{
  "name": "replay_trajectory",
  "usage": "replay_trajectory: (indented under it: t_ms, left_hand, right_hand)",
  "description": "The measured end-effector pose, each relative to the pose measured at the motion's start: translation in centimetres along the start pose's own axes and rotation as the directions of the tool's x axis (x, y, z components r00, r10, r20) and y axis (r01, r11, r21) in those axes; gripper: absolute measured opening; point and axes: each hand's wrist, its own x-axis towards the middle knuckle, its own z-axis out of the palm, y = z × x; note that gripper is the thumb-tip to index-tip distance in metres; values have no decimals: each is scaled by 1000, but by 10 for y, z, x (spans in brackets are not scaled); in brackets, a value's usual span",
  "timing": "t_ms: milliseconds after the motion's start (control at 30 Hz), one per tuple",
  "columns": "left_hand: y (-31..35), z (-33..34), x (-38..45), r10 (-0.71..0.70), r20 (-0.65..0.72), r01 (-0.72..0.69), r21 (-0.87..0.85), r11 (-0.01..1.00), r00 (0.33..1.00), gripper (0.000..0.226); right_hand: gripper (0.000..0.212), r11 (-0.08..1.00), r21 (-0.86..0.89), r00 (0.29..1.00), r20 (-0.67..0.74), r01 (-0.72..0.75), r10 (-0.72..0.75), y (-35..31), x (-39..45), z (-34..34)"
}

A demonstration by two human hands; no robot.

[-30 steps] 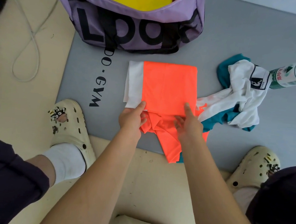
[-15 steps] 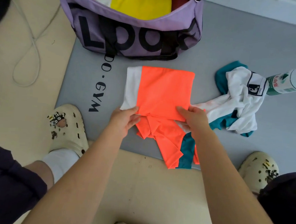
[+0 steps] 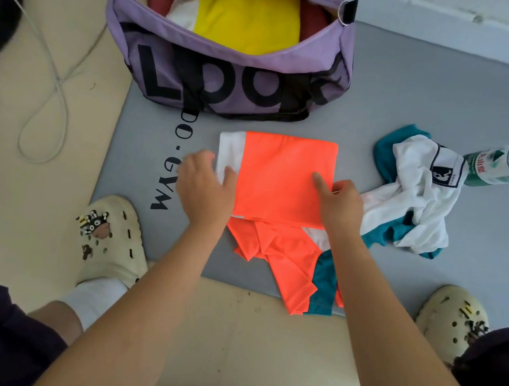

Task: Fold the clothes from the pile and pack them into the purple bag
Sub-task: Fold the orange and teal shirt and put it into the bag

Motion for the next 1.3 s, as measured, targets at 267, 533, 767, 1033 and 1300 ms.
replay_trajectory:
  t_ms: [267, 533, 767, 1033, 1300]
  left_hand:
    - [-8, 60, 17, 635, 464, -756, 126, 643, 618, 64]
    - [-23, 41, 7, -51, 91, 28, 240, 970, 995, 74]
    - [7, 29, 17, -563, 373, 640, -121, 759, 738, 73]
    - [19, -3, 41, -459, 787, 871, -193, 451, 412, 45]
    - [23, -82, 50, -116, 781, 722, -495, 483, 613, 36]
  right_hand:
    - [43, 986, -101, 990, 51, 136, -132, 10, 24, 0]
    - [48, 989, -142, 998, 54, -35, 43, -8, 36, 11]
    - [61, 971, -190, 981, 94, -148, 168, -15, 33, 14]
    - [68, 936, -339, 961, 217, -91, 172, -27, 26, 0]
    - [29, 868, 489, 947, 309, -81, -86, -63, -24, -52]
